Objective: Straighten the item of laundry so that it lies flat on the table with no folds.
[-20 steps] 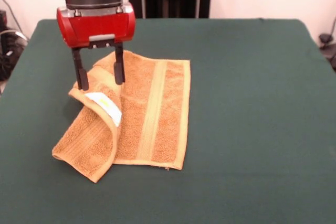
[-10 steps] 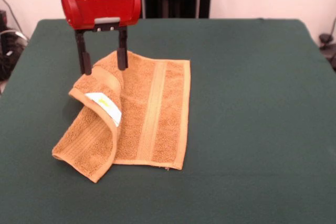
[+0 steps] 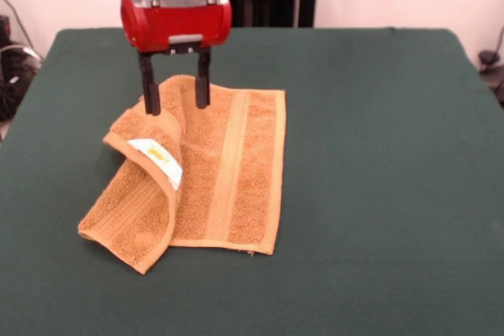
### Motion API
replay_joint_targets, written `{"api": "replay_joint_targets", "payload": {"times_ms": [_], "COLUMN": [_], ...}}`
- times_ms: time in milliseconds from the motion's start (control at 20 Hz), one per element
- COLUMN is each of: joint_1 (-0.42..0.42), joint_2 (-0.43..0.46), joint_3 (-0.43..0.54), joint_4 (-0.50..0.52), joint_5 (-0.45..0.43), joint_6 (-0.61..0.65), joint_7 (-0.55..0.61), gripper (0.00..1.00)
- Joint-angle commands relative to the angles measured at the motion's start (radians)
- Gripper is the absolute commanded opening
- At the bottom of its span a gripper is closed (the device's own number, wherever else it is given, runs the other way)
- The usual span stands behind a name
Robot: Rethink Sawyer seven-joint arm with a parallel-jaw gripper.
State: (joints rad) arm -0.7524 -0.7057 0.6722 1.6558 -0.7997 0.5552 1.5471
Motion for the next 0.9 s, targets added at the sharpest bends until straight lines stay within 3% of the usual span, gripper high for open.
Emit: {"api": "replay_joint_targets", "payload": {"times_ms": [50, 200, 500, 900], "joint_1": [0.084, 0.077, 0.045, 0.073], "joint_2": [0.086, 0.088, -0.02, 0.031], "joint_3": [-0.103, -0.103, -0.069, -0.126], "joint_4": [0.047, 0.037, 0.096, 0.07], "joint_5": [-0.054, -0.031, 0.075, 0.033], "joint_6": [-0.08, -0.06, 0.059, 0.002], "joint_7": [0.118, 0.076, 0.003, 0.042], "gripper": [1.0, 1.0, 1.0, 1.0]}}
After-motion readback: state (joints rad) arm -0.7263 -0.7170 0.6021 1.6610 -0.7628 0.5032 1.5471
